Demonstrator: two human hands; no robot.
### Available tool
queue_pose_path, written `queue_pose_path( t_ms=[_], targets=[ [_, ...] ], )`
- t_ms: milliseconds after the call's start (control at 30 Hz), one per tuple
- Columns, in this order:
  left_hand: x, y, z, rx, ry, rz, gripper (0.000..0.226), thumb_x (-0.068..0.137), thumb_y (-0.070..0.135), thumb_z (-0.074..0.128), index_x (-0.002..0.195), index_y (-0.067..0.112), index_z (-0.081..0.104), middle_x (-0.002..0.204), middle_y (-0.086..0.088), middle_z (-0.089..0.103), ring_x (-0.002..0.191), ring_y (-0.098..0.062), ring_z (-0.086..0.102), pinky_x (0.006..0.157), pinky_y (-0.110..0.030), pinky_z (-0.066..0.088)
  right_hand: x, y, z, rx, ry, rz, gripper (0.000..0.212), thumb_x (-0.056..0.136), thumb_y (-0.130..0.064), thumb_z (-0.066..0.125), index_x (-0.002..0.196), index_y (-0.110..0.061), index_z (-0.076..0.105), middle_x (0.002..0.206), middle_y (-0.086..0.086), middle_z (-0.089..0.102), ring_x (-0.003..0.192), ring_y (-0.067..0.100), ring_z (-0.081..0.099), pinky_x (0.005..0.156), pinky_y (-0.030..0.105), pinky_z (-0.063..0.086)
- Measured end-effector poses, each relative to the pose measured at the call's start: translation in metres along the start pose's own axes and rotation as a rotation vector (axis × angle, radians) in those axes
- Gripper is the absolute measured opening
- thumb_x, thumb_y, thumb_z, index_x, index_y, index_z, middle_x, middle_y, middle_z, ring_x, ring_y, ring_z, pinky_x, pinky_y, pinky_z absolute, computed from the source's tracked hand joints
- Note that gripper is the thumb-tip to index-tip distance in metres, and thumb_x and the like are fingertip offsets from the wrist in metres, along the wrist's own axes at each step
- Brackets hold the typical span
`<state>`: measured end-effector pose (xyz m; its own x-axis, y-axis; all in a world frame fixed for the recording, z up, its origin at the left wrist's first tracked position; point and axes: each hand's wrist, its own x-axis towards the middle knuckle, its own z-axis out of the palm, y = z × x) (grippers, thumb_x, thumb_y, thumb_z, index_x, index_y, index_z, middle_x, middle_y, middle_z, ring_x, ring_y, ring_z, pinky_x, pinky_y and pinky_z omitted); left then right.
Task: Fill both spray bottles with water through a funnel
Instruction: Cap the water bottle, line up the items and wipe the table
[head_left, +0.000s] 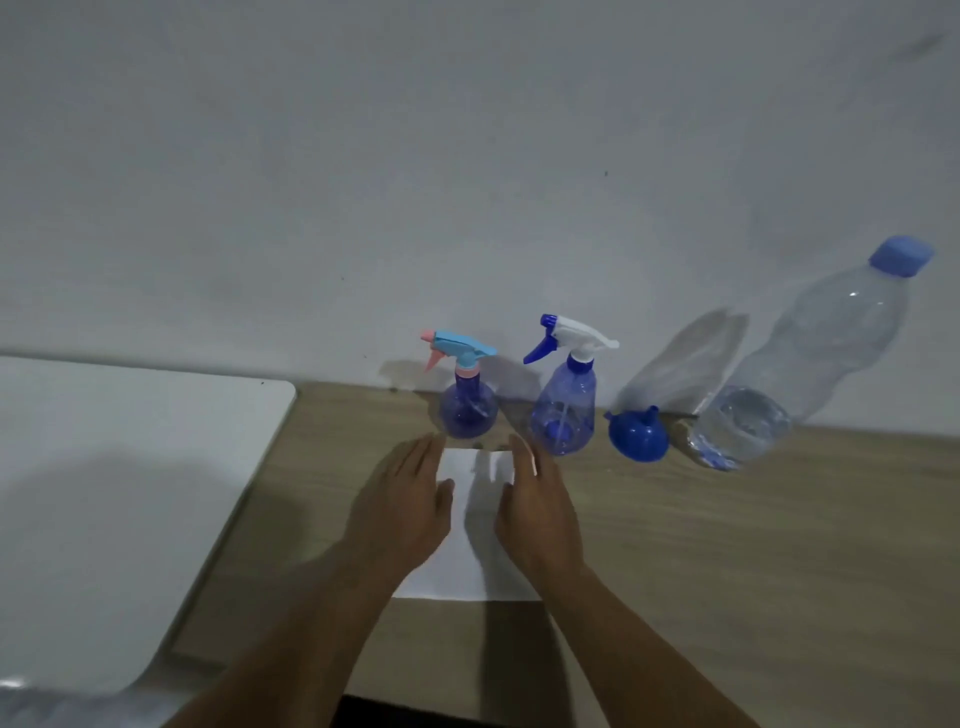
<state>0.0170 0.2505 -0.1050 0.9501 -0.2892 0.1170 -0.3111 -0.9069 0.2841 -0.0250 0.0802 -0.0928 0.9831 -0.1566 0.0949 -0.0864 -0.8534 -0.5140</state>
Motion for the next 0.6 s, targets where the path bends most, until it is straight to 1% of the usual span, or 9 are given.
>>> queue_pose_path(
  t_ms=[33, 67, 100, 133, 200, 267, 400, 533, 600],
  targets=[
    [-0.004, -0.003, 0.003, 0.030, -0.089, 0.077, 0.066, 0.100, 0.051, 0.027, 0.156, 0.016, 0.024, 0.163, -0.006, 0.026, 0.151, -0.023, 0.025, 0.122, -0.039, 0.016, -0.003, 0.000, 0.010, -0.029, -0.063, -0.058, 0.067, 0.093, -0.008, 0.060, 0.153, -0.011, 0.033, 0.158, 0.014, 0.037, 0.144, 0.032, 0.038, 0.117, 0.046, 0.037],
    [-0.007, -0.009, 0.009, 0.062, -0.188, 0.124, 0.067, 0.101, 0.053, 0.016, 0.158, 0.018, 0.012, 0.166, -0.004, 0.010, 0.154, -0.021, 0.008, 0.123, -0.039, 0.007, -0.005, 0.000, 0.018, -0.053, -0.125, -0.094, 0.063, 0.098, -0.014, 0.054, 0.156, -0.011, 0.028, 0.163, 0.015, 0.027, 0.151, 0.031, 0.026, 0.123, 0.047, 0.025],
    [-0.008, -0.013, 0.012, 0.095, -0.256, 0.151, 0.067, 0.101, 0.054, 0.006, 0.158, 0.021, 0.002, 0.165, -0.001, -0.004, 0.153, -0.019, -0.006, 0.124, -0.042, 0.001, -0.006, 0.001, 0.025, -0.069, -0.187, -0.108, 0.059, 0.104, -0.024, 0.044, 0.158, -0.013, 0.022, 0.166, 0.013, 0.016, 0.155, 0.029, 0.013, 0.126, 0.046, 0.011],
    [-0.007, -0.018, 0.015, 0.124, -0.274, 0.168, 0.067, 0.099, 0.054, -0.001, 0.157, 0.022, -0.004, 0.163, 0.000, -0.011, 0.150, -0.018, -0.013, 0.124, -0.045, -0.002, -0.007, 0.003, 0.030, -0.092, -0.232, -0.107, 0.058, 0.107, -0.035, 0.032, 0.160, -0.016, 0.015, 0.168, 0.012, 0.003, 0.156, 0.028, 0.003, 0.125, 0.042, -0.003],
    [-0.005, -0.025, 0.018, 0.190, -0.253, 0.199, 0.071, 0.094, 0.057, -0.007, 0.156, 0.022, -0.005, 0.161, -0.001, -0.013, 0.149, -0.020, -0.013, 0.122, -0.049, -0.002, -0.006, 0.006, 0.039, -0.180, -0.249, -0.105, 0.064, 0.105, -0.049, 0.013, 0.161, -0.019, 0.003, 0.165, 0.010, -0.013, 0.155, 0.028, -0.008, 0.119, 0.038, -0.014],
    [-0.004, -0.026, 0.021, 0.224, -0.258, 0.207, 0.074, 0.092, 0.060, -0.012, 0.156, 0.023, -0.003, 0.159, 0.000, -0.013, 0.152, -0.022, -0.006, 0.121, -0.050, 0.000, -0.006, 0.009, 0.044, -0.233, -0.240, -0.107, 0.066, 0.105, -0.052, 0.012, 0.161, -0.020, -0.004, 0.166, 0.010, -0.015, 0.155, 0.025, -0.011, 0.118, 0.036, -0.016],
    [-0.005, -0.009, 0.029, 0.201, -0.285, 0.188, 0.083, 0.085, 0.064, -0.022, 0.157, 0.024, -0.009, 0.162, -0.001, -0.016, 0.152, -0.022, -0.012, 0.121, -0.051, -0.007, -0.013, 0.025, 0.036, -0.240, -0.221, -0.097, 0.064, 0.107, -0.049, 0.015, 0.161, -0.019, -0.005, 0.167, 0.012, -0.010, 0.155, 0.024, -0.012, 0.119, 0.036, -0.016],
    [-0.006, 0.046, 0.039, 0.192, -0.326, 0.244, 0.080, 0.083, 0.061, -0.023, 0.151, 0.018, -0.020, 0.163, -0.004, -0.020, 0.151, -0.022, -0.018, 0.124, -0.049, -0.006, -0.028, 0.070, 0.001, -0.246, -0.230, -0.088, 0.064, 0.107, -0.050, 0.015, 0.160, -0.021, -0.006, 0.167, 0.008, -0.013, 0.150, 0.018, -0.021, 0.118, 0.034, -0.018],
    [-0.005, 0.080, 0.047, 0.173, -0.329, 0.262, 0.080, 0.080, 0.060, -0.025, 0.148, 0.018, -0.023, 0.163, -0.005, -0.021, 0.151, -0.021, -0.019, 0.124, -0.049, -0.006, -0.033, 0.097, -0.018, -0.243, -0.211, -0.092, 0.063, 0.108, -0.049, 0.016, 0.160, -0.020, -0.003, 0.167, 0.009, -0.009, 0.147, 0.015, -0.022, 0.117, 0.032, -0.019]
  ],
)
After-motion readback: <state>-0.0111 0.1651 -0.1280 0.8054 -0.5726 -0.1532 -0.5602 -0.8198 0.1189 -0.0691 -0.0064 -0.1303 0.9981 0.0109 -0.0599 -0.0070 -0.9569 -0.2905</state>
